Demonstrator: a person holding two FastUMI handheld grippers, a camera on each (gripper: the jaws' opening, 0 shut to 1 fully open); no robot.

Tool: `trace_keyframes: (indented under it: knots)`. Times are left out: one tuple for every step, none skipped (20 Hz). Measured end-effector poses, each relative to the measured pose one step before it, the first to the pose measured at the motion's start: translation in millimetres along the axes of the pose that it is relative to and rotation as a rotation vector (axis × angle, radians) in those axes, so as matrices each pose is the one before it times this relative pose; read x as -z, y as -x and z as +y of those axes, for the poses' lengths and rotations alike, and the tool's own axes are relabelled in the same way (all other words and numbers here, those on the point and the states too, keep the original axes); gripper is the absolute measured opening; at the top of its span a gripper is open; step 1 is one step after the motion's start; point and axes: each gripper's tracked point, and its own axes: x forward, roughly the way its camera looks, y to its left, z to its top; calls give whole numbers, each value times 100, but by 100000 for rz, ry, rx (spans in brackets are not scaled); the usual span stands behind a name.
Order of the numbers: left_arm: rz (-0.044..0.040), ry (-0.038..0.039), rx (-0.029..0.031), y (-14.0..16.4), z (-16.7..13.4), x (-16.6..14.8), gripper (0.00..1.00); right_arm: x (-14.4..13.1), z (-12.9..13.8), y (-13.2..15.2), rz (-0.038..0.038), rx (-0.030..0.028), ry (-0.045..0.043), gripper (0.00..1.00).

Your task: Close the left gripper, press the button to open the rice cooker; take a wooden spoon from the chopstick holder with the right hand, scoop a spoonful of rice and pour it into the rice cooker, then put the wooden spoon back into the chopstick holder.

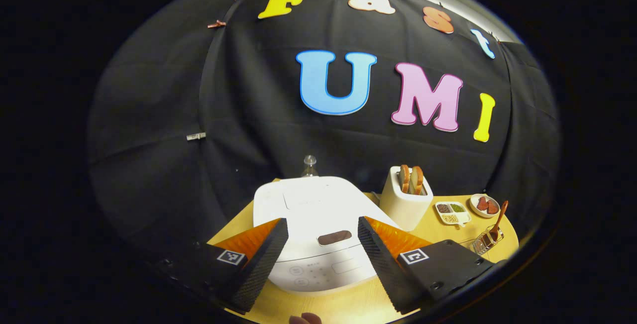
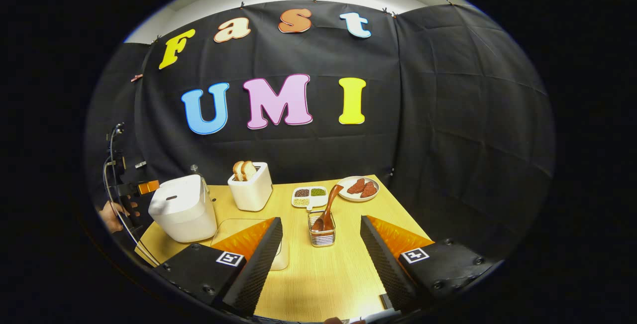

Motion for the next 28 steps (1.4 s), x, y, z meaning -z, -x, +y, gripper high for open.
trace_keyframes:
  knots:
    - [-3001,498,1239,1180,-30,-763,97,-244,512,-69,-811,-693,523,99]
    - [-2838,564,1273,1172,16,-752,97,-236,389,-88,-658,-514,886,98]
    - [-2289,225,1233,1091,-80,-644,97,-327,338,-31,-653,-437,1123,98]
    - [-1914,-295,991,1051,-42,-579,97,-465,338,84,-903,-363,1126,98]
    - [-1751,-715,823,987,17,-652,97,-446,396,59,-899,-451,1054,99]
    - [-1891,-698,907,1101,-30,-797,97,-461,338,69,-1119,-454,970,98]
    - [-2211,-648,1223,1125,-101,-952,97,-678,422,139,-1266,-514,1047,98]
    - [-1680,-417,1300,992,-208,-666,97,-550,363,120,-1223,-341,1051,98]
    - [-2603,-152,1533,1176,-177,-947,97,-642,307,42,-1507,-340,1081,98]
    - [-1601,253,1431,897,-132,-658,97,-612,414,117,-1481,-558,690,98]
    - [-1474,696,1221,1093,-120,-578,97,-479,429,199,-911,-452,159,98]
    - [-734,617,1459,965,-186,-279,97,-443,326,166,-1193,-473,-28,98]
    - [-889,141,850,1058,-75,-387,97,-695,282,190,-1304,-293,81,98]
    - [-1238,-167,915,895,49,-595,97,-568,290,167,-1500,-177,235,99]
    - [-1379,-513,976,879,-110,-586,97,-675,248,167,-1638,-323,638,99]
    - [-1147,-472,620,886,14,-449,97,-590,144,133,-1515,85,711,98]
    - [-1220,-377,610,769,30,-463,97,-634,159,111,-1426,-108,580,98]
    - [-849,-3,160,551,68,-384,97,-518,93,139,-1349,258,231,99]
    - [-353,421,-158,610,19,-397,97,-430,15,181,-1143,338,31,99]
    - [-259,949,52,442,13,-179,97,-376,-28,166,-1014,470,-29,100]
    - [-430,784,119,471,-81,-242,97,-428,-87,136,-970,351,119,99]
    - [-421,119,-108,370,89,-95,97,-401,35,132,-736,149,378,99]
    - [-120,-310,-190,306,223,-20,98,-125,-151,76,-150,292,435,98]
    - [203,-544,-494,182,396,59,98,-116,-22,40,118,92,61,99]
    - [253,-339,-236,209,257,0,98,18,-28,145,239,309,-229,99]
    - [-336,-477,70,107,56,-86,97,-33,-68,90,-89,475,-352,99]
    - [-644,-671,-133,66,165,-280,98,-116,-44,43,-284,637,61,99]
    - [-478,-1146,-206,-38,278,-211,98,-123,-132,-52,-42,537,403,99]
